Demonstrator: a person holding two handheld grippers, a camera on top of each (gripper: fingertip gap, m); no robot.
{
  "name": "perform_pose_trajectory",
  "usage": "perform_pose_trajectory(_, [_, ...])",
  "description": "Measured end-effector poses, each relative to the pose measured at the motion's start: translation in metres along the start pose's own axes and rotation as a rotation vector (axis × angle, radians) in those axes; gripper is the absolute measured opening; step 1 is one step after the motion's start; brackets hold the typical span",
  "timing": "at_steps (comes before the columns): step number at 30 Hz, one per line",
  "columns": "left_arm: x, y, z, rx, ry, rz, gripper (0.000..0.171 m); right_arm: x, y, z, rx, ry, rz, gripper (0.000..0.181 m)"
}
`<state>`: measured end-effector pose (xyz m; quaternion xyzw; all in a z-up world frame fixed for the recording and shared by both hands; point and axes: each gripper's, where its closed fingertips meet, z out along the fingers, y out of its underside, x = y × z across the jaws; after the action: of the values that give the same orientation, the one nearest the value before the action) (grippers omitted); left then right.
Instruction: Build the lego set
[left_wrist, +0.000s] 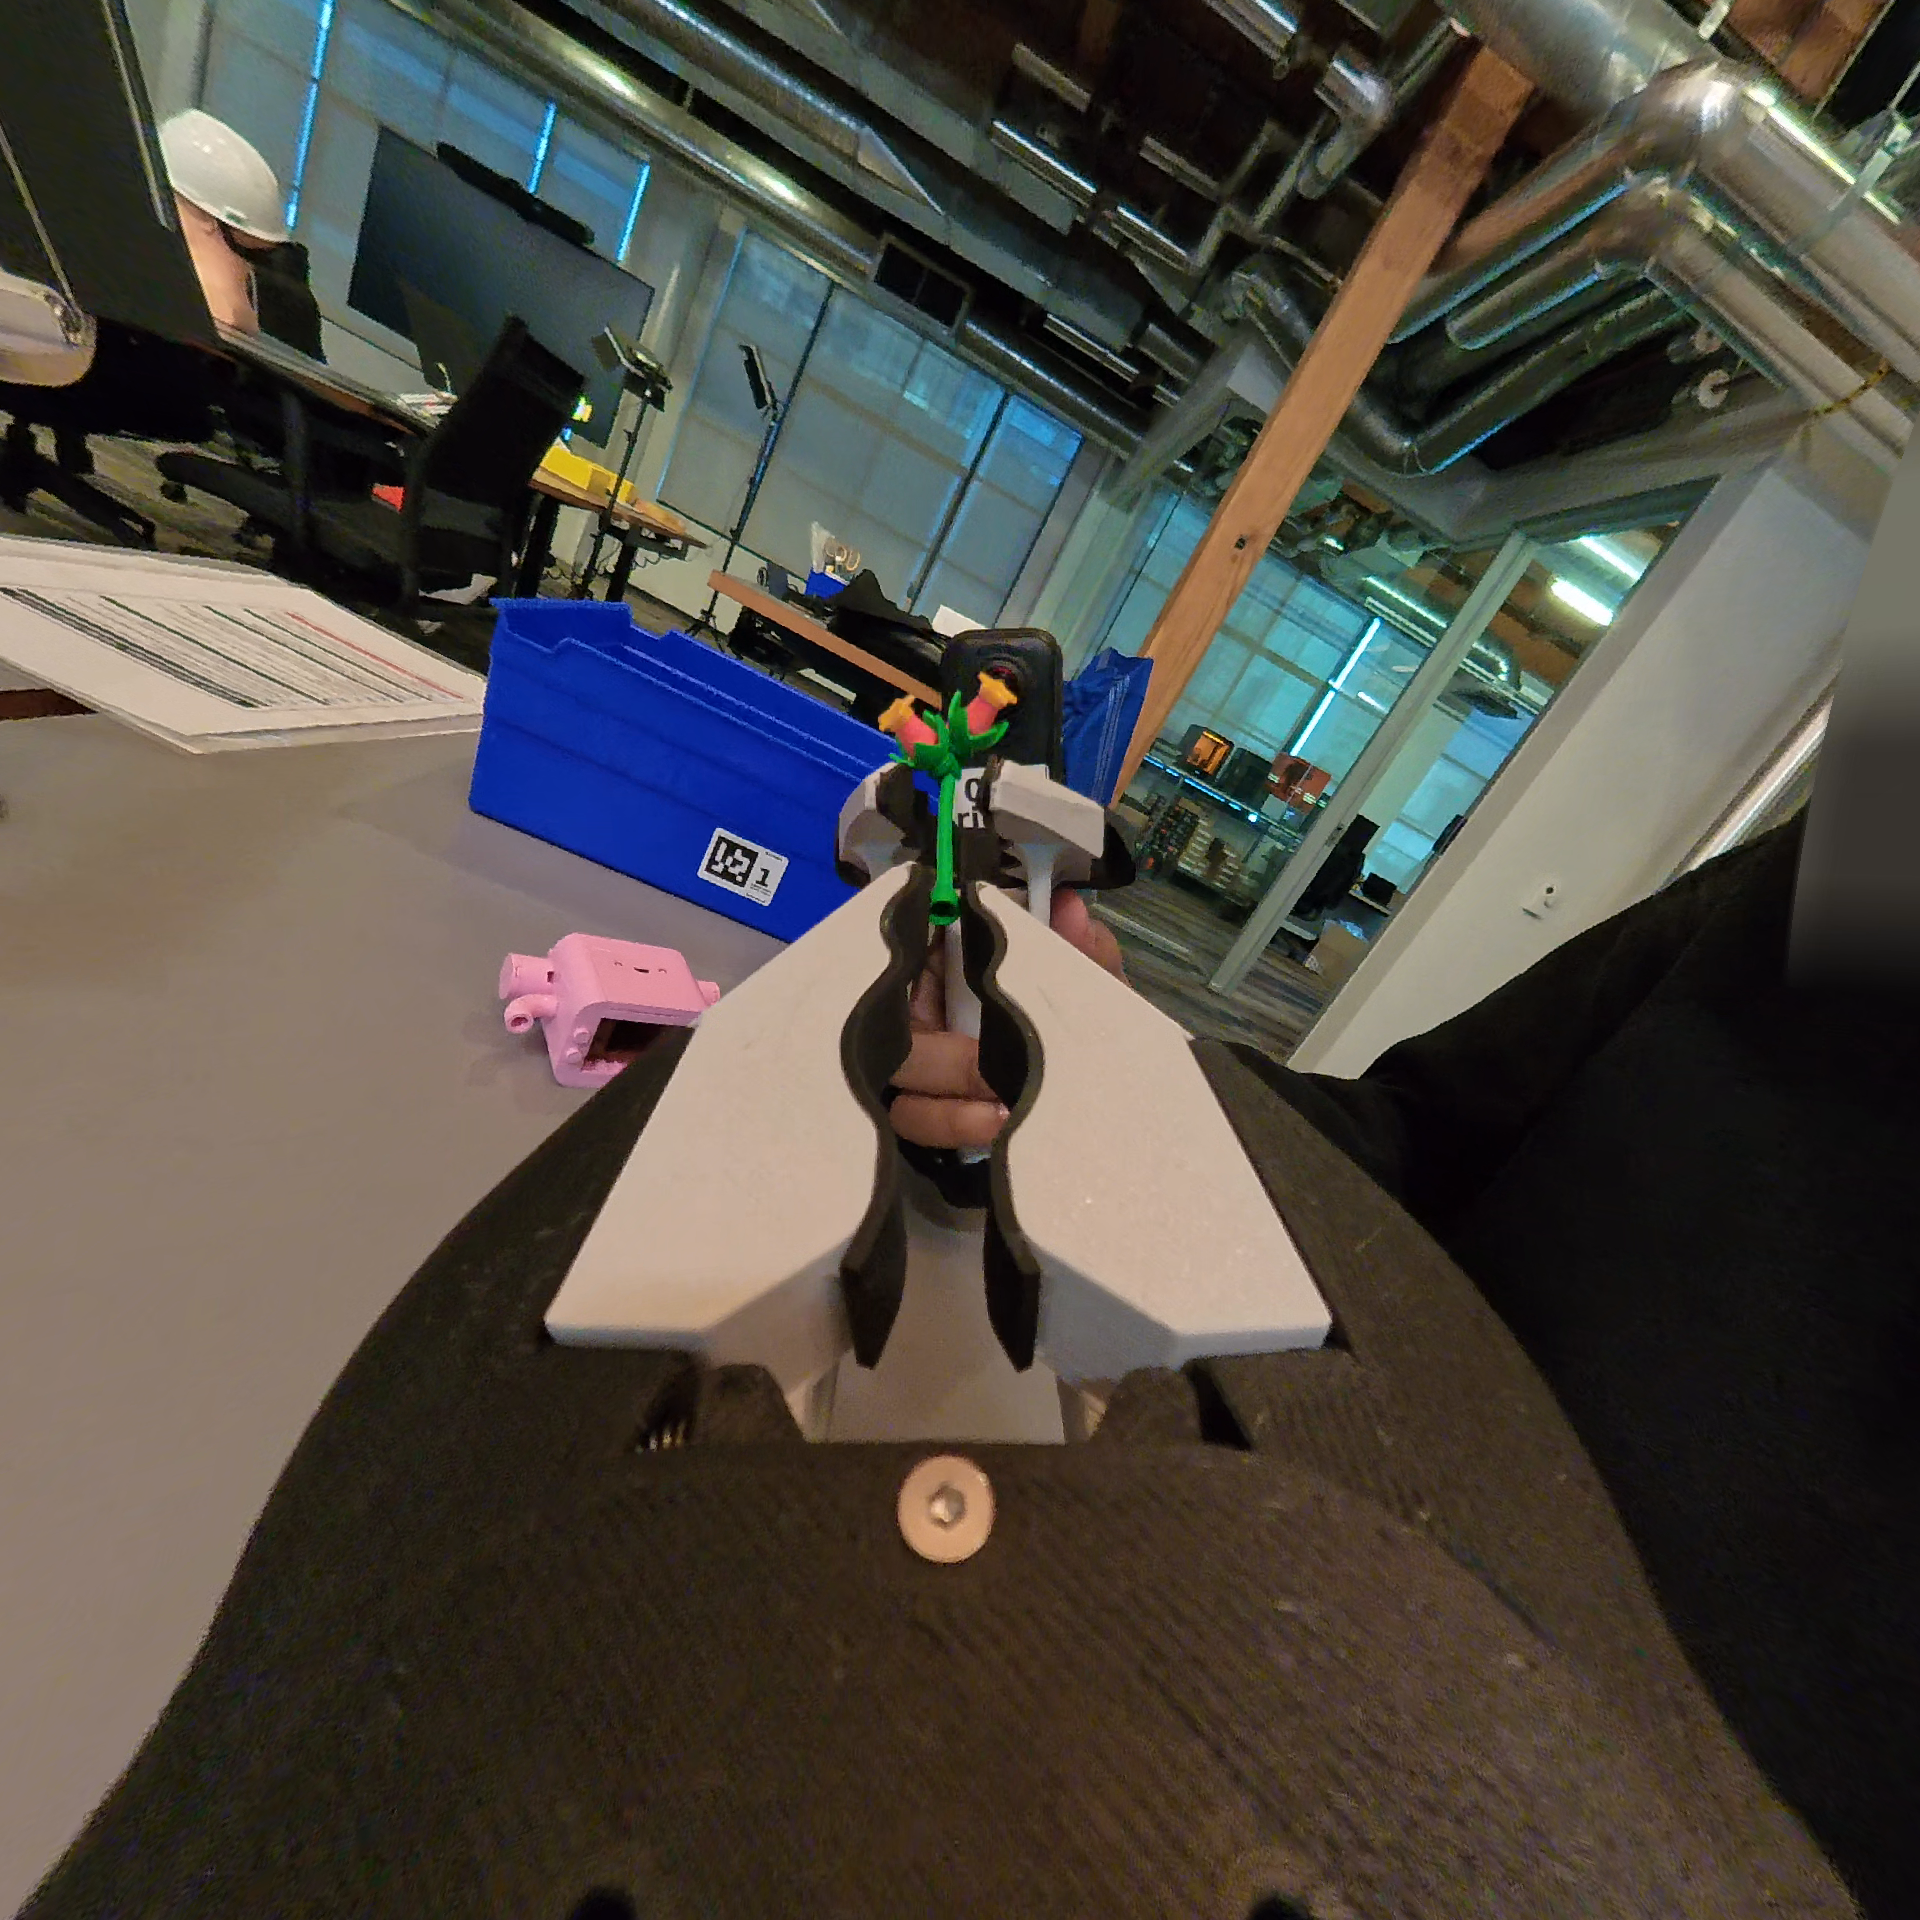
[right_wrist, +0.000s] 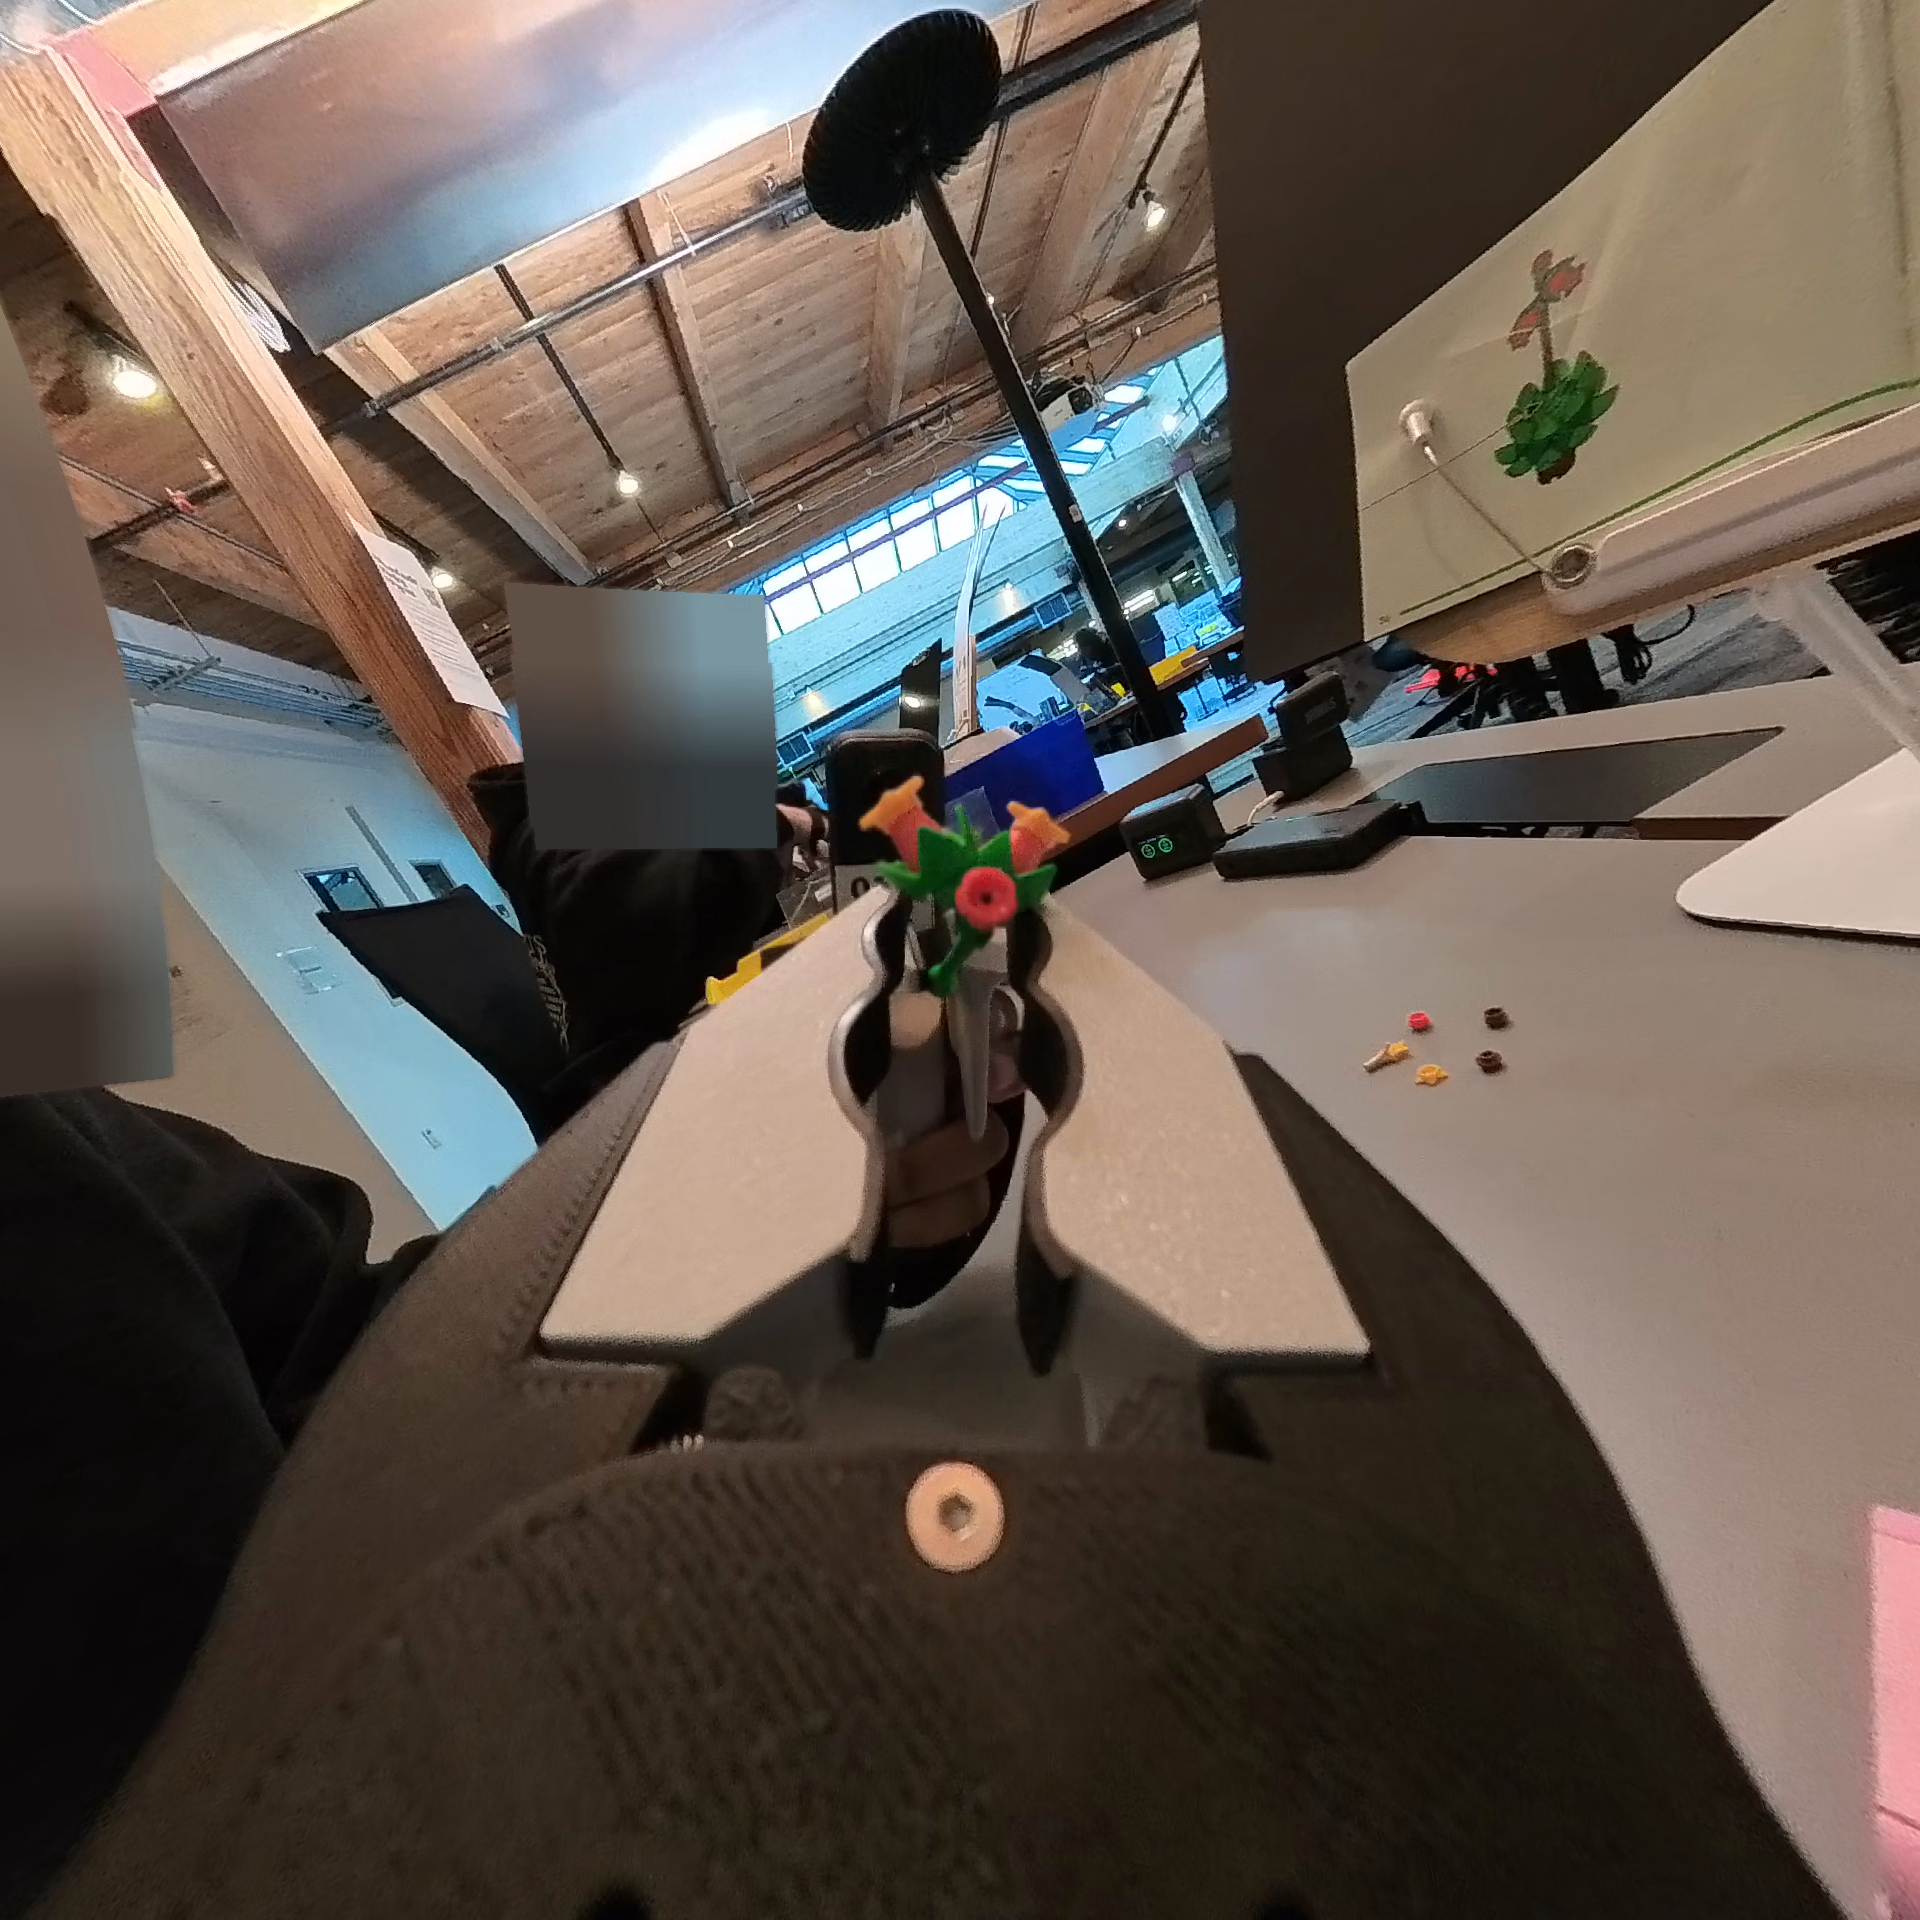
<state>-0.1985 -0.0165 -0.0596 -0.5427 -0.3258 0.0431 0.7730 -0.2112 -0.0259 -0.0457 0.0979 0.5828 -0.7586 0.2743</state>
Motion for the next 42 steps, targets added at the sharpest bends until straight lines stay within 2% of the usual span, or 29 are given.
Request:
perform_pose_trajectory(10, [-0.001,-0.003,-0.002,0.019,-0.014,0.015,0.000,0.002,0.014,0.003,-0.087,0.016,-0.038,0.022])
perform_pose_trajectory(15, [0.000,-0.006,-0.004,0.032,-0.004,0.011,0.000,-0.003,0.018,0.004,-0.106,-0.019,-0.027,0.013])
perform_pose_trajectory(22, [-0.001,-0.007,-0.005,0.041,-0.010,0.015,0.000,-0.003,0.019,0.003,-0.121,-0.012,-0.050,0.012])
perform_pose_trajectory(26, [-0.003,-0.007,-0.006,0.055,0.026,-0.068,0.021,-0.002,0.008,0.000,-0.057,-0.016,-0.026,0.012])
perform_pose_trajectory(28, [-0.002,-0.003,-0.004,0.042,0.065,-0.118,0.025,-0.002,0.002,-0.003,-0.025,-0.023,-0.006,0.012])
perform_pose_trajectory(32, [0.002,0.009,0.005,-0.014,0.084,-0.119,0.022,-0.003,-0.003,-0.005,0.005,-0.038,0.019,0.012])
perform_pose_trajectory(37, [0.002,0.013,0.007,-0.042,0.060,-0.084,0.005,-0.005,0.000,-0.002,-0.013,-0.036,-0.009,0.013])
perform_pose_trajectory(42, [0.002,0.010,0.006,-0.030,0.063,-0.081,0.003,-0.006,0.001,-0.002,-0.017,-0.034,-0.018,0.013])
